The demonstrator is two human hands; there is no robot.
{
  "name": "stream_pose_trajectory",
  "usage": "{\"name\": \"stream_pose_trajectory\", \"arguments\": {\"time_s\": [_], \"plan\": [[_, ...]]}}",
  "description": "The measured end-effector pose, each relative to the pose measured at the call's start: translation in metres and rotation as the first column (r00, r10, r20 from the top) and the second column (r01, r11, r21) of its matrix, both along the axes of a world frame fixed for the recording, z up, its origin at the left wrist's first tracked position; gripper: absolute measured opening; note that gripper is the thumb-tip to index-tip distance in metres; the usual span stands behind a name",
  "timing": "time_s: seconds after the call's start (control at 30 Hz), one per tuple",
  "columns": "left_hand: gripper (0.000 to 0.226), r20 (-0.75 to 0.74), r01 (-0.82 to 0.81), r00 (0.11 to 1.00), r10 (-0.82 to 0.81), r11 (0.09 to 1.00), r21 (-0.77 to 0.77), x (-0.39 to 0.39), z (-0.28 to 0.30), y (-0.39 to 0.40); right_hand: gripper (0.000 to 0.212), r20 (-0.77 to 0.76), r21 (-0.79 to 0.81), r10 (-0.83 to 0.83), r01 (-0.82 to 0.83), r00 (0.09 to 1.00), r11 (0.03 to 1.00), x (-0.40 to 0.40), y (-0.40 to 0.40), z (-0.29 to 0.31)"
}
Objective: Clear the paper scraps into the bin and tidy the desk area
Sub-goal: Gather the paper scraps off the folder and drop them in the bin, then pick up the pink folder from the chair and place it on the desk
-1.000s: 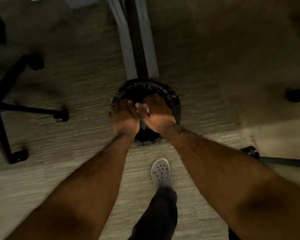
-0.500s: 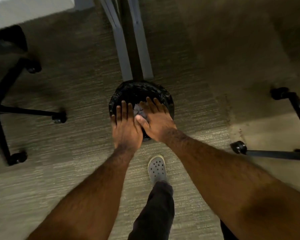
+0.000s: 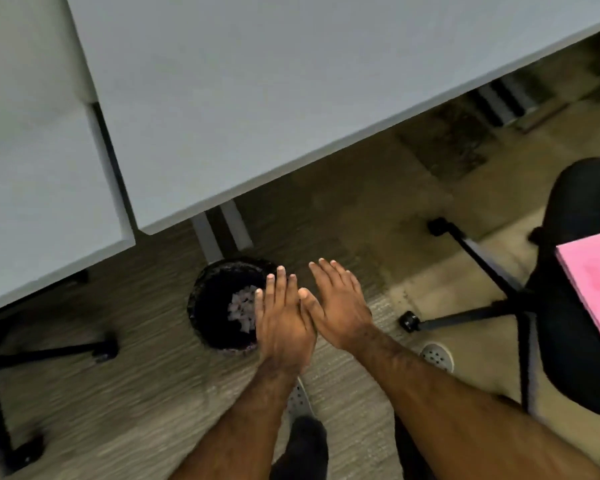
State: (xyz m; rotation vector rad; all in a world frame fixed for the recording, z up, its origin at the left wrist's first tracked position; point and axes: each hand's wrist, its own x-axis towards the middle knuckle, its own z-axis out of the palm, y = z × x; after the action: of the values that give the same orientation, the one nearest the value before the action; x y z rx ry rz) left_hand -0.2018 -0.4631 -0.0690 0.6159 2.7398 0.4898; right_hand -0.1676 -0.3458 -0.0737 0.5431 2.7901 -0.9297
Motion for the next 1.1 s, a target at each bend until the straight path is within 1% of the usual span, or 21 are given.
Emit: {"name": "stream_pose_trajectory", "arguments": {"time_s": [0.13,0.23,0.37,0.47,0.53,0.6,0.67,0.73,0.8,0.83,0.9,0.97,1.1], "plan": [[0.067,-0.014,0.106,0.994,-0.105,0.993,0.052,0.012,0.050,0.060,0.073,-0.053,-0.020,-0.180,0.180,0.982,0.984,0.026,0.054,0.054],[0.062,-0.025,0.223,0.975,-0.221,0.970,0.096,0.026,0.080,0.107,0.068,-0.090,-0.040,-0.331,0.329,0.939,0.944,0.054,0.098,0.087],[0.057,-0.028,0.370,0.928,-0.371,0.914,0.166,0.051,0.111,0.176,0.065,-0.137,-0.071,-0.531,0.527,0.836,0.847,0.098,0.157,0.117],[0.056,-0.027,0.489,0.870,-0.493,0.852,0.188,0.075,0.128,0.232,0.061,-0.204,-0.081,-0.655,0.654,0.728,0.752,0.132,0.201,0.133],[0.054,-0.021,0.558,0.824,-0.566,0.805,0.201,0.092,0.134,0.269,0.064,-0.217,-0.115,-0.727,0.722,0.652,0.682,0.155,0.230,0.139],[0.054,-0.002,0.603,0.787,-0.617,0.768,0.216,0.108,0.137,0.306,0.068,-0.205,-0.155,-0.807,0.796,0.553,0.585,0.178,0.259,0.138],[0.055,0.027,0.639,0.751,-0.660,0.736,0.224,0.123,0.134,0.344,0.071,-0.159,-0.192,-0.884,0.865,0.439,0.464,0.200,0.291,0.131],[0.056,0.068,0.658,0.726,-0.684,0.721,0.219,0.136,0.128,0.382,0.071,-0.067,-0.231,-0.947,0.918,0.315,0.322,0.223,0.326,0.119],[0.055,0.126,0.661,0.714,-0.688,0.723,0.202,0.147,0.119,0.418,0.071,0.036,-0.254,-0.985,0.954,0.171,0.156,0.246,0.357,0.105],[0.053,0.156,0.665,0.704,-0.693,0.720,0.200,0.152,0.113,0.435,0.071,0.078,-0.258,-0.992,0.963,0.103,0.080,0.258,0.371,0.098],[0.045,0.217,0.672,0.680,-0.701,0.713,0.198,0.158,0.101,0.466,0.073,0.151,-0.250,-0.989,0.967,-0.002,-0.040,0.280,0.391,0.084],[0.041,0.267,0.681,0.673,-0.690,0.719,0.142,0.160,0.088,0.491,0.078,0.211,-0.232,-0.975,0.965,-0.074,-0.123,0.298,0.408,0.070],[0.068,0.367,0.662,0.711,-0.600,0.747,-0.063,0.158,0.060,0.522,0.087,0.338,-0.142,-0.924,0.961,-0.176,-0.235,0.325,0.423,0.045]]}}
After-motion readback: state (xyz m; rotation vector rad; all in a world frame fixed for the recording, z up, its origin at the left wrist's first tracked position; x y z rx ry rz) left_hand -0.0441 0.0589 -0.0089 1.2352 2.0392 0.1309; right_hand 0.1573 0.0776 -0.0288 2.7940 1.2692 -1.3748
